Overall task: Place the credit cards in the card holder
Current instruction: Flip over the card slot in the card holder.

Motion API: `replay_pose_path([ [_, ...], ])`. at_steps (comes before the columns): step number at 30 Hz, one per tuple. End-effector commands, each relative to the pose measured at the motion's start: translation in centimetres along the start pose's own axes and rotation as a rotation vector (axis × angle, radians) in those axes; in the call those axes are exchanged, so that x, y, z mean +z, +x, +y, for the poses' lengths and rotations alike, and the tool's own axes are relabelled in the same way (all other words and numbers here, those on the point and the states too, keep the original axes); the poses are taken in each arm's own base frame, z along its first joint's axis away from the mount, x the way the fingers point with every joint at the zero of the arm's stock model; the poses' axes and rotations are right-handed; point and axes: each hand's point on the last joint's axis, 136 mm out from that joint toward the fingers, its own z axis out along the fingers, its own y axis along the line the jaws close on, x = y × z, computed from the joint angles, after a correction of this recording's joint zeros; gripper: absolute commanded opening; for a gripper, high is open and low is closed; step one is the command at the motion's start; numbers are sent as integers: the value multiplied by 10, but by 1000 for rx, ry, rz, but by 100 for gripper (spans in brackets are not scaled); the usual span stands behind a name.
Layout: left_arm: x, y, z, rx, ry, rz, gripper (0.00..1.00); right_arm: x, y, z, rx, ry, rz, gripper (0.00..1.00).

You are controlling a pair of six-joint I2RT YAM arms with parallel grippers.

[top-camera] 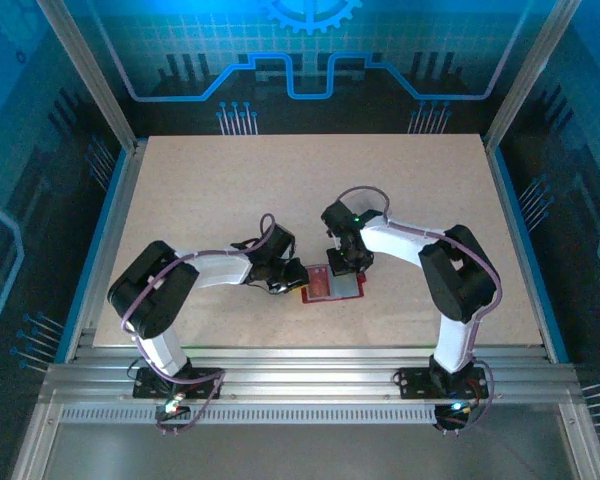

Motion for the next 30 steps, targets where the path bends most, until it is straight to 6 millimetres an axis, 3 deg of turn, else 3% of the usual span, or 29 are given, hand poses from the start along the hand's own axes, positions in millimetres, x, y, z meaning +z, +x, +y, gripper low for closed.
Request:
replay_pose_path([
  [1,13,15,21,-34,-55,44,18,-17,-3,12,-23,-22,-6,0],
  [7,14,16,20,-32,-58,45,18,-41,-10,29,-37,-78,-48,0],
  [13,13,16,11,-23,-39,42,18,-43,-12,59,-20,-240,-27,1],
  [23,-1,14,-4,-16,4,24,21,-40,-23,102,40,-517,7,26],
  [30,-22,15,2,-31,-10,-21,25,-65,-32,112,25,-626,-36,33],
])
